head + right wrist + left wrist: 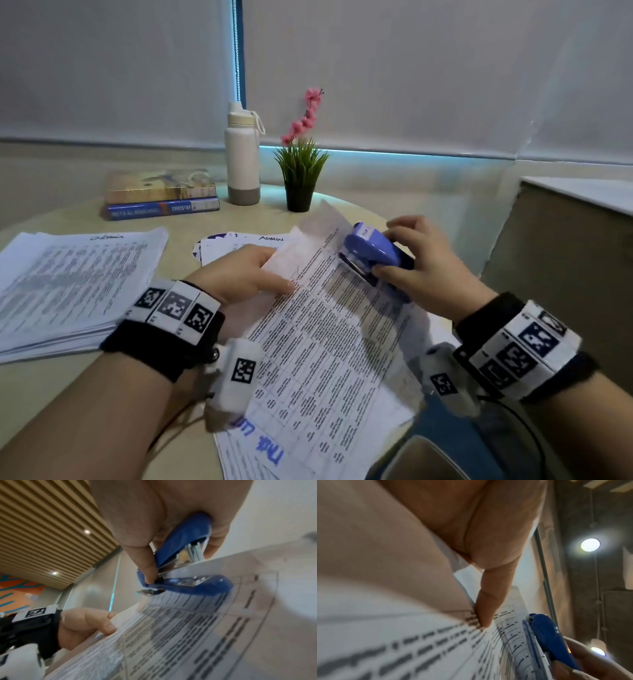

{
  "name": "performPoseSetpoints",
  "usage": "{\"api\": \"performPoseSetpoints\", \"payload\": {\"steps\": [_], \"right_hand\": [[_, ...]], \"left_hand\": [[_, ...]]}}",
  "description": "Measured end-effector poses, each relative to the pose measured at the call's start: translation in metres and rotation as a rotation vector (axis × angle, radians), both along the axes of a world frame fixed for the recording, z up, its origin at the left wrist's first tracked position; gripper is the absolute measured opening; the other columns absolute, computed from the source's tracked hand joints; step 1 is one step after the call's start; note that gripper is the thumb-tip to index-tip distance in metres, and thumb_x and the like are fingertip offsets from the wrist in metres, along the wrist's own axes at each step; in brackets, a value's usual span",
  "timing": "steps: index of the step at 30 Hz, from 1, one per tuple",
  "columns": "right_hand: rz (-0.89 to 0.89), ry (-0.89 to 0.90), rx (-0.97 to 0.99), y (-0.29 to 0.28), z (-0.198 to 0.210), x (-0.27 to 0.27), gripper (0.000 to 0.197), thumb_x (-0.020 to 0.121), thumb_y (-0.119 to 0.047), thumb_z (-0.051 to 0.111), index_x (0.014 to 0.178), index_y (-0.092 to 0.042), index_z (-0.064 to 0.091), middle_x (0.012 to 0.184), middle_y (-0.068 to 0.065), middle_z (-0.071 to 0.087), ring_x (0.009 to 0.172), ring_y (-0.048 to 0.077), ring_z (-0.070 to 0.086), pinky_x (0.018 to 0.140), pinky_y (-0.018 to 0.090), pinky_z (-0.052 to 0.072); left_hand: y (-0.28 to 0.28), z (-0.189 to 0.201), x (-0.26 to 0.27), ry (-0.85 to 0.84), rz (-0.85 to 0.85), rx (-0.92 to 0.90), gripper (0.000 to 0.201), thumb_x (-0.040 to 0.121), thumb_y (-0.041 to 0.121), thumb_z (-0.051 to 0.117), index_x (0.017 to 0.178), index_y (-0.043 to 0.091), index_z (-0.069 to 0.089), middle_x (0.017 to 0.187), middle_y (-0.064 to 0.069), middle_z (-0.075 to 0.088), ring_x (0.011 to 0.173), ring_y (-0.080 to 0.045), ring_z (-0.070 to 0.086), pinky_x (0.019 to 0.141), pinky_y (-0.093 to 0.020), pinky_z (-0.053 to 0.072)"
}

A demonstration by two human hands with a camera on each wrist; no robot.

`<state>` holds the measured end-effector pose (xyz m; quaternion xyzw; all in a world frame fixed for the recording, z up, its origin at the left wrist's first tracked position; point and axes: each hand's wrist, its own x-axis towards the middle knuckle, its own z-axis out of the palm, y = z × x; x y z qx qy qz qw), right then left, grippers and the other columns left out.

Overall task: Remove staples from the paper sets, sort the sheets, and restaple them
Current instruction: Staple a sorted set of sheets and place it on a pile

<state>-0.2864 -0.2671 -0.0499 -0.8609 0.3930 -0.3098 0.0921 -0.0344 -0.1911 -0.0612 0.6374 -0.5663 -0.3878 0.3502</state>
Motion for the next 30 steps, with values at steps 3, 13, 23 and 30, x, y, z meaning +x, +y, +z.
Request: {"api": "performPoseSetpoints", "payload": {"steps": [3,13,23,30], "right_hand": [[0.024,0.028,-0.219,0.011,0.004,0.012,0.035,0.074,-0.034,0.062,0.105,-0.02,0.065,0.122,0.009,0.044,0.114,0.027,0.043,0.097,0.039,0.038],[0.101,0.223,-0.286,0.015,0.01,0.041,0.038,0.077,-0.029,0.065,0.114,-0.022,0.06,0.095,0.0,0.056,0.085,0.027,0.056,0.07,0.036,0.048],[0.147,0.354,-0.269,0.006,0.001,0.049,0.036,0.075,-0.026,0.069,0.11,-0.022,0.063,0.092,0.004,0.059,0.084,0.029,0.057,0.068,0.038,0.049],[0.213,0.324,-0.324,0.008,-0.003,0.057,0.033,0.078,-0.023,0.063,0.11,-0.016,0.065,0.092,0.008,0.062,0.082,0.031,0.056,0.063,0.038,0.047]], "left_hand": [[-0.003,-0.007,0.005,0.061,0.032,-0.01,0.018,0.084,-0.002,0.066,0.1,0.005,0.069,0.093,-0.011,0.075,0.073,-0.015,0.072,0.066,-0.025,0.053],[-0.003,-0.024,0.007,0.178,0.027,0.046,0.014,0.081,0.007,0.072,0.095,0.008,0.072,0.088,-0.016,0.074,0.08,-0.031,0.065,0.08,-0.042,0.05],[-0.002,-0.031,0.009,0.222,0.017,0.016,0.006,0.082,0.01,0.072,0.088,0.01,0.072,0.075,-0.008,0.069,0.073,-0.025,0.058,0.077,-0.041,0.044],[-0.003,-0.032,0.007,0.155,0.021,-0.044,0.003,0.08,0.01,0.074,0.081,0.013,0.072,0.064,-0.001,0.065,0.066,-0.022,0.055,0.07,-0.033,0.041]]}}
